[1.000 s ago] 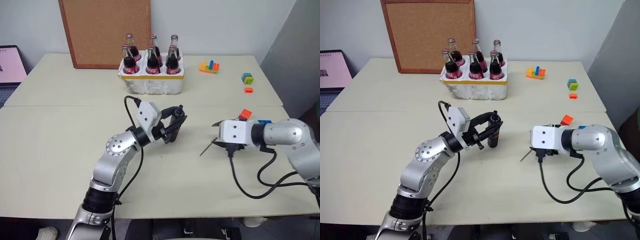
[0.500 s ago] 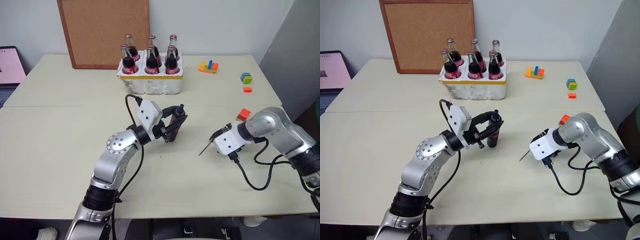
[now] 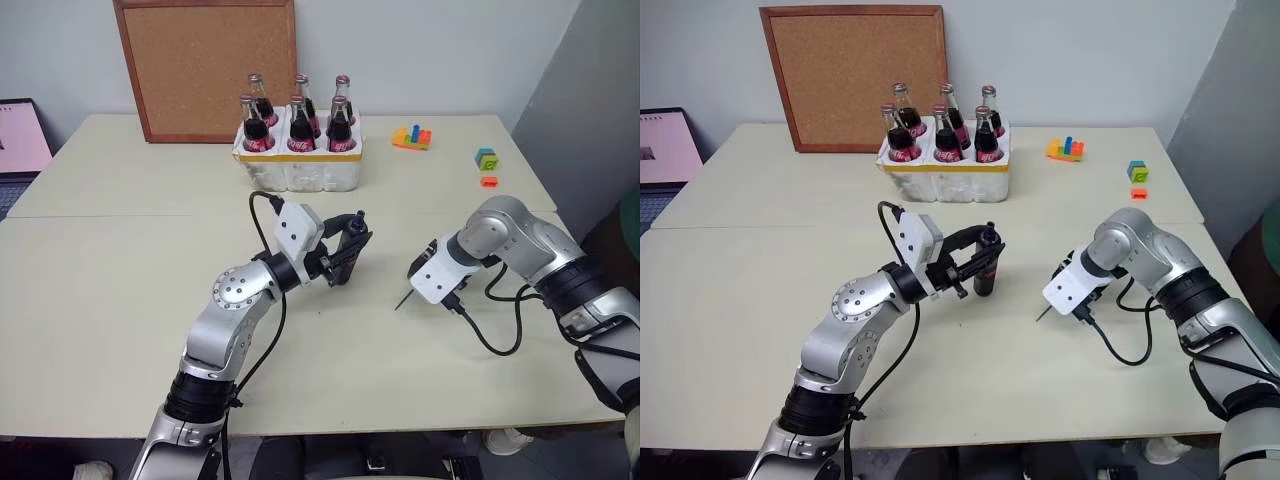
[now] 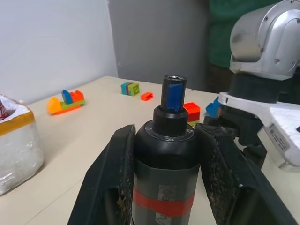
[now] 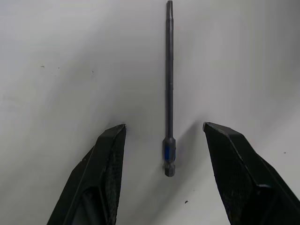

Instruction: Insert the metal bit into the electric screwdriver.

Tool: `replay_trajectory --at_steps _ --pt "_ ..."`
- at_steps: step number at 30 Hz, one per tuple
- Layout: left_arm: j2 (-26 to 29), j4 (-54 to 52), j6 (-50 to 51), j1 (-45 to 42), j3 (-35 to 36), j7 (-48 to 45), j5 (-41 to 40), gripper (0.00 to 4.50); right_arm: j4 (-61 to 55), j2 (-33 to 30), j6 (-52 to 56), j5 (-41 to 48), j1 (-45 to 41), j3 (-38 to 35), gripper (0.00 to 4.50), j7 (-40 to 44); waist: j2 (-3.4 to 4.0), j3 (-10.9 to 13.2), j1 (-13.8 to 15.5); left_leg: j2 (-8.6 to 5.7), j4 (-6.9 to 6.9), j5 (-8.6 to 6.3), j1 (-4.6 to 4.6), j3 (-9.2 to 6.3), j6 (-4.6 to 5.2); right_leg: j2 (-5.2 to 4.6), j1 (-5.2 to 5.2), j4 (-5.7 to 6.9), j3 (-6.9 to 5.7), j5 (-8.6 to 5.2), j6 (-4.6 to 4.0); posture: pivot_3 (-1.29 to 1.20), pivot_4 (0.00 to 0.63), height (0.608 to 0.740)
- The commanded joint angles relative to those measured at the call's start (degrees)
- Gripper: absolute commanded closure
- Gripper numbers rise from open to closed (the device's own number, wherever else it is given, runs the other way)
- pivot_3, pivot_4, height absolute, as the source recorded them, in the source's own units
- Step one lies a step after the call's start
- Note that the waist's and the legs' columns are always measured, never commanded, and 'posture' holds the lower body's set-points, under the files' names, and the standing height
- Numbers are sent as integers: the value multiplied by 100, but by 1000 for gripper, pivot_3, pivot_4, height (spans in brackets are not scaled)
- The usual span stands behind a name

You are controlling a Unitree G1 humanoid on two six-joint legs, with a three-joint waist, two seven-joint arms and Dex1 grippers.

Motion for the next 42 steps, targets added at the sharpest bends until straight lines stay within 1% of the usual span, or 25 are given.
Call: replay_trajectory --at_steps 1,10,14,17,19,21,24,28,29,30,32,36,38,40,42 --pt "-10 -218 -91 -61 54 17 -16 2880 27 230 26 -112 -19 99 2137 69 0 0 -8 1 0 0 1 -1 0 1 0 1 0 1 -1 0 150 740" --pt "-14 -149 -121 -83 49 -15 -9 2880 -106 352 153 -57 -98 -59 2137 247 0 0 -15 9 -3 0 3 -3 0 8 0 2 -1 2 -5 0 150 740" --pt "-23 -116 -137 -96 56 -21 0 2880 -129 412 102 -13 -94 -182 2137 70 0 0 -14 10 -5 0 3 -4 0 8 0 2 -1 0 -8 0 150 740" --pt "-28 -97 -144 -118 65 -18 3 2880 -146 464 238 164 -73 -338 2137 70 0 0 -11 9 -6 0 1 -4 0 8 -1 1 -1 0 -8 0 150 740" --pt "-20 -77 -152 -129 82 -21 6 2880 -247 445 494 433 -50 -504 2137 193 1 1 -1 8 -5 0 -2 -5 0 7 -2 0 -2 0 -8 0 150 740" --pt "-12 -90 -157 -125 90 -17 14 2881 -541 342 943 795 49 -746 2137 367 2 2 16 6 -5 0 -9 -5 0 5 -6 -2 -3 0 -8 0 150 740" --pt "13 -89 -158 -119 134 -5 12 2881 -1508 -49 2226 1763 498 -1378 2137 814 3 3 51 3 -5 0 -18 -7 0 0 -9 -8 -3 0 -8 0 150 740" --pt "36 -80 -155 -123 158 -9 -4 2881 -2324 -503 3362 2426 1012 -1927 2137 819 3 4 99 3 -6 0 -22 -9 0 -12 -8 -14 -6 -2 -8 0 150 740" --pt "36 -69 -157 -129 160 -13 -3 2881 -2457 -589 3591 2558 1127 -2042 1577 761 3 4 100 1 -6 -1 -22 -8 0 -13 -9 -16 -6 -2 -8 0 150 740" --pt "33 -49 -161 -137 162 -20 -1 2881 -2656 -653 4008 2805 1288 -2217 1437 706 2 4 96 -1 -6 -1 -22 -6 0 -13 -8 -16 -5 -3 -7 0 150 740" --pt "30 -16 -170 -151 162 -33 1 2881 -2981 -757 4591 3170 1538 -2451 1437 647 1 5 80 -3 -8 -1 -20 -5 0 -13 -9 -17 -6 -3 -7 0 150 740" --pt "20 39 -176 -192 158 -55 3 2882 -3413 -762 5469 3674 1737 -2752 1437 392 1 5 62 -3 -9 -1 -19 -8 0 -6 -9 -13 -10 -3 -6 0 150 740" --pt "24 69 -183 -221 165 -68 4 2882 -3566 -556 5804 3864 1821 -3019 1437 -103 1 5 47 -3 -9 -1 -19 -8 0 -6 -9 -11 -9 -3 -6 0 150 740" --pt "27 96 -196 -243 171 -72 10 2882 -3708 -412 6170 4105 1896 -3187 1437 -394 0 6 37 -2 -7 -1 -19 -9 0 -5 -9 -11 -9 -4 -6 0 150 740" --pt "30 112 -212 -251 171 -76 17 2882 -3895 -166 6760 4516 1933 -3407 1437 -724 0 6 36 -3 -9 -1 -20 -9 0 -5 -9 -12 -10 -4 -5 0 150 740"
